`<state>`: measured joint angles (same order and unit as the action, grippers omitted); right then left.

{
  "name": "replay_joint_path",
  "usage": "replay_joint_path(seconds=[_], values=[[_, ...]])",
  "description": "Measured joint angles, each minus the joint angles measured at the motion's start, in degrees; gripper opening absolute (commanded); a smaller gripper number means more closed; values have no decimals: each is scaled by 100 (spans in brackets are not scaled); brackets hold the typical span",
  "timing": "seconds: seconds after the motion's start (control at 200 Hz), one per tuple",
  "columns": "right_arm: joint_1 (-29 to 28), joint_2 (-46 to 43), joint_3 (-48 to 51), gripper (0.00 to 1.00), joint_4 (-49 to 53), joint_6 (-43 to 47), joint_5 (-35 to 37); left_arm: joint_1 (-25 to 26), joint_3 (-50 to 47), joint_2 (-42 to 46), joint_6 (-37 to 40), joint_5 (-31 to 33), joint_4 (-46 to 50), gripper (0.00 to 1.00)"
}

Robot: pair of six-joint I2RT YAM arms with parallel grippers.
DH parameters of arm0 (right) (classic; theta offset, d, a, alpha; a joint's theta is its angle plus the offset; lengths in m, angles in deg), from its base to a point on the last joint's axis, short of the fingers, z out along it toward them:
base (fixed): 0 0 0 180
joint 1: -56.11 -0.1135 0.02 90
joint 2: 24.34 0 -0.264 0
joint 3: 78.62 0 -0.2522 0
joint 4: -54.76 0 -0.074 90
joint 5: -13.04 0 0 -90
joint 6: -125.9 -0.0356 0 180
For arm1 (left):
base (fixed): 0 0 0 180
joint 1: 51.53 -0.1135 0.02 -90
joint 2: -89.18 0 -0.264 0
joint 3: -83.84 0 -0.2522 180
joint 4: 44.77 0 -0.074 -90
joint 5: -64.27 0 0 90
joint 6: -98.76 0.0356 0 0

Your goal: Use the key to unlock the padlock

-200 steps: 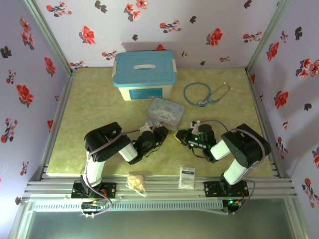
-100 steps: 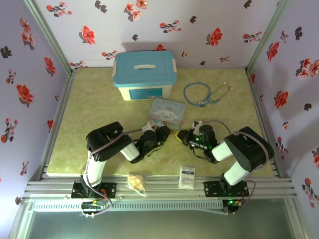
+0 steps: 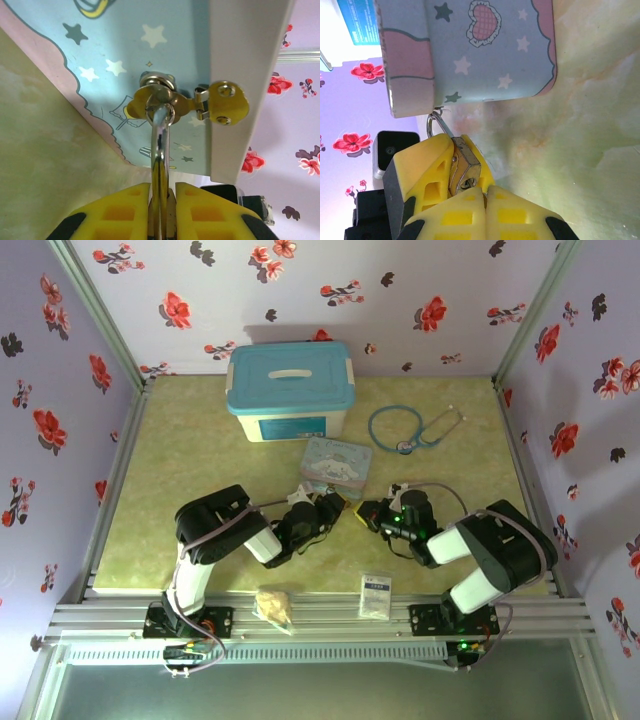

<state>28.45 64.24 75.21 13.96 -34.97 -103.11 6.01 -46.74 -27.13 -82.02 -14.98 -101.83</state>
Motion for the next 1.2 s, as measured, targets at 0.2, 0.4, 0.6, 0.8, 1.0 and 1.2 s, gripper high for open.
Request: replay_joint_path(seconds=[0.2, 0.4, 0.6, 0.8, 1.0, 1.2], values=[[-52, -221, -52, 0, 380, 129, 74, 7, 31, -11, -22, -4, 13, 0], [22, -350, -59, 0, 612, 376, 26, 7, 31, -13, -20, -76, 17, 0], [50, -256, -118, 0, 625, 385, -85, 2, 31, -15, -20, -79, 26, 0], [0, -271, -129, 0, 680, 577, 4, 0, 50, -15, -37, -87, 103, 0], [-162, -597, -149, 0, 1029, 942, 328, 0, 79, -15, -111, -92, 87, 0], [-175, -551, -151, 0, 929, 769, 387, 4, 90, -15, -188, -83, 63, 0]])
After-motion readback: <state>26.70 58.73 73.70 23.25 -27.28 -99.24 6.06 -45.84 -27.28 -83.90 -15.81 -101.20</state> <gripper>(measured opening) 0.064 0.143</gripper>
